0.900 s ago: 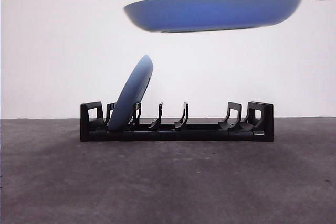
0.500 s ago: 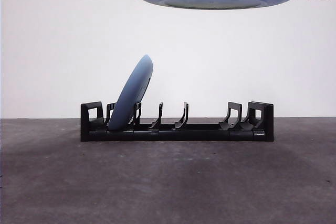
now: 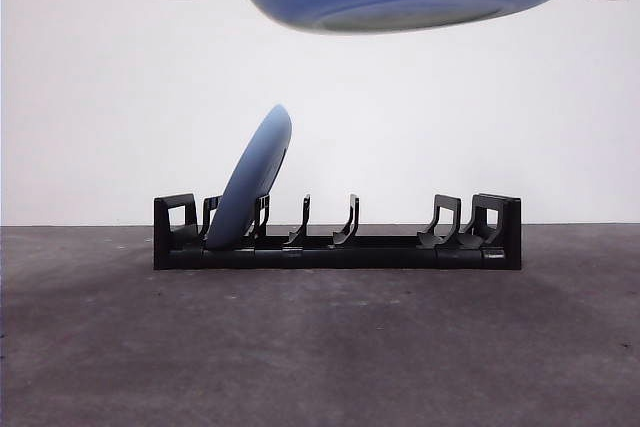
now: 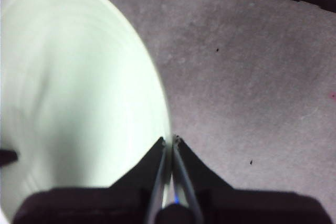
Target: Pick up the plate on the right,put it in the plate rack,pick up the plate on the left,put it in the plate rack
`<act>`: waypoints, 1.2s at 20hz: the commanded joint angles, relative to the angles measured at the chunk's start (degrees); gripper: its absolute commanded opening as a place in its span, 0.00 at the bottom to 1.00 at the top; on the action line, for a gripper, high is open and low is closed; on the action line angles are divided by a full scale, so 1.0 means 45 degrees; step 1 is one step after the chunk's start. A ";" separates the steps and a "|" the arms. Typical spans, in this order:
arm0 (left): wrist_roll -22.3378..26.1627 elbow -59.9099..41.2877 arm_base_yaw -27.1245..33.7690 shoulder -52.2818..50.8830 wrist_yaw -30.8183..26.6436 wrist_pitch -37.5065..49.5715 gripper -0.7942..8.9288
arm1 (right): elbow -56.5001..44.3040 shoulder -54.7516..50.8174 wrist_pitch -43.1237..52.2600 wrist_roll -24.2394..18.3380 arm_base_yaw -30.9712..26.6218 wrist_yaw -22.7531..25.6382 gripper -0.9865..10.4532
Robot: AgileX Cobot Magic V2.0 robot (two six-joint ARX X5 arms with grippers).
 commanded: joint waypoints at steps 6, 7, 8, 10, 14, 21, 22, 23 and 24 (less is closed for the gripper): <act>-0.0146 -0.0029 -0.0039 0.0044 0.0981 -0.0073 0.07 | -0.0049 -0.0039 0.0034 -0.0141 -0.0665 -0.0466 0.08; -0.0146 -0.0029 -0.0039 0.0044 0.0981 -0.0024 0.07 | -0.0049 -0.0039 0.0029 -0.0146 -0.0704 -0.0505 0.08; -0.0141 -0.0029 -0.0039 0.0044 0.0986 0.0015 0.07 | -0.0049 -0.0039 0.0034 -0.0151 -0.0714 -0.0505 0.08; -0.0141 -0.0029 -0.0039 0.0044 0.0986 0.0194 0.07 | -0.0049 -0.0039 0.0049 -0.0160 -0.0767 -0.0520 0.08; -0.0083 -0.0029 -0.0039 0.0044 0.1268 0.0321 0.07 | -0.0049 -0.0044 0.0112 -0.0257 -0.0767 -0.0520 0.08; -0.0097 -0.0029 0.0005 0.0044 0.2448 0.0899 0.07 | 0.0219 -0.0515 0.0568 -0.0180 -0.0772 -0.0520 0.40; -0.0107 -0.0029 0.0063 0.0044 0.2798 0.1103 0.07 | 0.0413 -0.0704 0.0593 -0.0175 -0.0772 -0.0510 0.40; -0.0151 -0.0029 0.0175 0.0044 0.3177 0.1384 0.07 | 0.0699 -0.0928 0.0617 -0.0146 -0.0772 -0.0413 0.39; -0.0311 -0.0029 0.0340 0.0044 0.3507 0.1807 0.07 | 0.1073 -0.1180 0.0617 -0.0117 -0.0772 -0.0228 0.39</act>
